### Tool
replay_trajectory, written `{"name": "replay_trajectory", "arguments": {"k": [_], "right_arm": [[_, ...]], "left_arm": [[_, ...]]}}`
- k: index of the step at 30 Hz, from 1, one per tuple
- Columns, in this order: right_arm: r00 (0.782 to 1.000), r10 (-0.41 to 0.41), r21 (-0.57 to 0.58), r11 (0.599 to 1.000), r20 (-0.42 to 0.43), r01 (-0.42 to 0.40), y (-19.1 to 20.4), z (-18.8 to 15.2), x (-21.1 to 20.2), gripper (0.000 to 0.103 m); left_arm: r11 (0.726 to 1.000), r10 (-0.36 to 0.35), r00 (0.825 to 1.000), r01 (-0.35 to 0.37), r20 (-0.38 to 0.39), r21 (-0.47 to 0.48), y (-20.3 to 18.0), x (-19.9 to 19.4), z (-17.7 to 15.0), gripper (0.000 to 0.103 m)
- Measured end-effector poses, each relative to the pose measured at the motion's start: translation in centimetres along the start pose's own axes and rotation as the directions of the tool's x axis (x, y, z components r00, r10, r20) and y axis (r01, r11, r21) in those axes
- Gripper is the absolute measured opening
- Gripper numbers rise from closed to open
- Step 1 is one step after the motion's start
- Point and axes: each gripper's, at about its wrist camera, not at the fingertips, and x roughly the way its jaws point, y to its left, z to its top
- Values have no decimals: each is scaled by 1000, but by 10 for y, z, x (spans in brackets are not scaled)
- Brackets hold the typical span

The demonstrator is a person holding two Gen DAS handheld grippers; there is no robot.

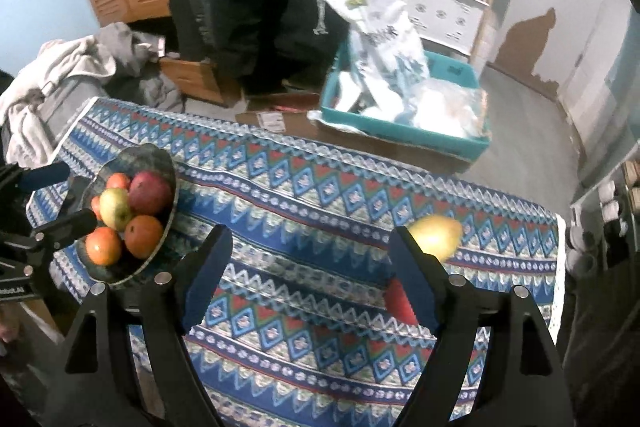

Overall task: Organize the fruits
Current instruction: 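Move both open grippers away from the bowl toward the yellow pear and red apple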

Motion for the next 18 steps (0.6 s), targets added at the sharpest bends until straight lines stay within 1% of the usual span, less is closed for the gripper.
{"name": "replay_trajectory", "arguments": {"k": [9,13,18], "right_arm": [[999,-40,56,998,-16,41,-40,-20,-2,83],[997,-50,100,993,-53,56,-65,-31,9,83],[994,-63,123,990,-92,74,-84,-42,25,83]], "left_arm": [[998,-20,999,21,-26,51,-34,19,9,81],[997,-29,999,32,-44,69,-46,30,12,81],[995,-41,997,48,-72,90,-60,49,14,81]]}}
